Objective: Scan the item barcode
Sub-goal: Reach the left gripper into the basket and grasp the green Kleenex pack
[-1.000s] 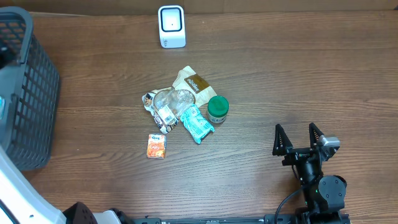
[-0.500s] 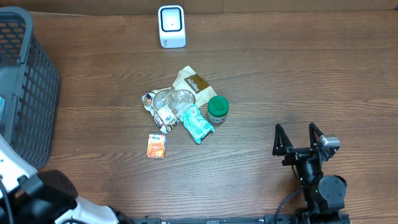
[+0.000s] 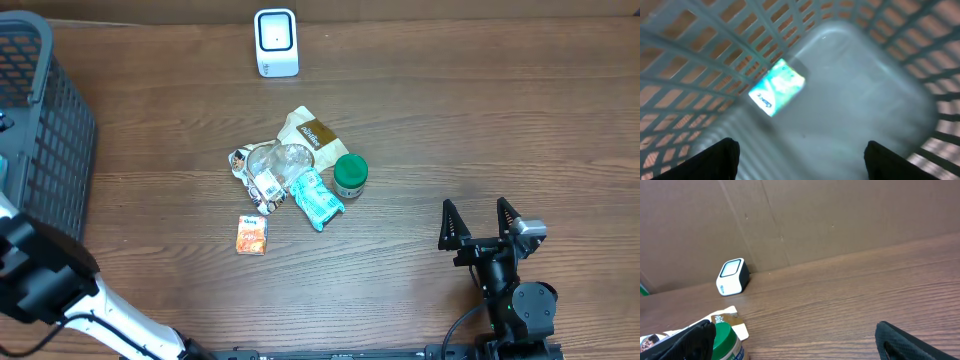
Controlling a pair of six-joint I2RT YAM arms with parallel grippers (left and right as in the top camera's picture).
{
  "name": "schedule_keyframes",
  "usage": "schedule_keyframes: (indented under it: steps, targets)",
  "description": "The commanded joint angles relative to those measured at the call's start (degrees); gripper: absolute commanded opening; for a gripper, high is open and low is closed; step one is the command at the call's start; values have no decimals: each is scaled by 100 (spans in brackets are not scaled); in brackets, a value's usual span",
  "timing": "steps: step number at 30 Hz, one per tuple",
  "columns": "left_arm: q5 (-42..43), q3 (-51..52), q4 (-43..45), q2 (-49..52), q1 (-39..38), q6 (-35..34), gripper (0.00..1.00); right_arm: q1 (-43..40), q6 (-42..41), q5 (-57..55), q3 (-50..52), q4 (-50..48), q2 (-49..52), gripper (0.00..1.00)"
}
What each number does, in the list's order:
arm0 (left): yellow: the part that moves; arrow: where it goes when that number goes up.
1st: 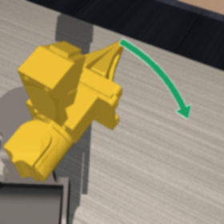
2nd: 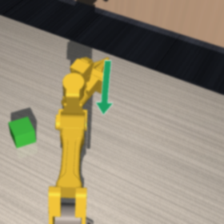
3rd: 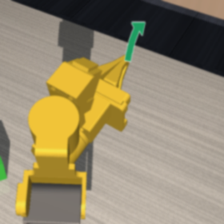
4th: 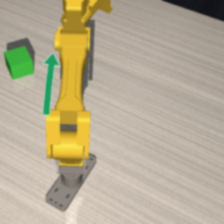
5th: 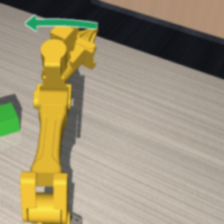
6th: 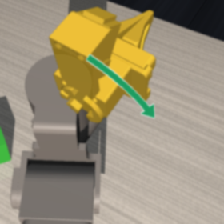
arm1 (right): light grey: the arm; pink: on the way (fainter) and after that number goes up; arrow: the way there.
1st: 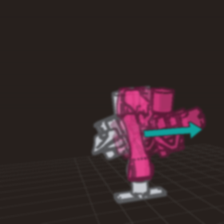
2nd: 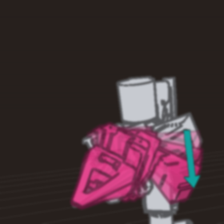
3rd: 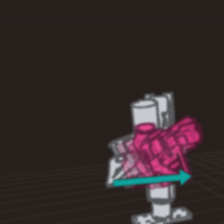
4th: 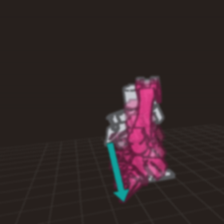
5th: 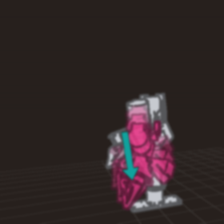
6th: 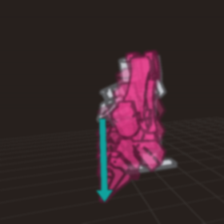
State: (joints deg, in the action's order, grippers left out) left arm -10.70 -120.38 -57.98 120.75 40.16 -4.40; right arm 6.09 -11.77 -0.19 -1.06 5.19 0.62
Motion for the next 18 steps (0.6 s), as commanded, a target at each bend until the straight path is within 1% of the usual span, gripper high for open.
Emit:
schedule_keyframes:
  steps: [1,3,6,9,13,18]
  targets:
    - [-802,-70,199,372,4,323,87,26,2,24,59,-37,-46,100]
    - [-929,-70,345,562,7,529,87,26,4,24,59,-37,-46,100]
    - [-918,-70,671,898,7,1067,86,26,2,24,59,-37,-46,100]
    - [-920,-70,879,1141,7,1263,83,26,2,24,59,-37,-46,100]
    - [-920,-68,1073,1438,7,1475,76,26,2,24,59,-37,-46,100]
    - [-984,-68,1309,1727,9,1681,75,26,2,24,59,-37,-46,100]
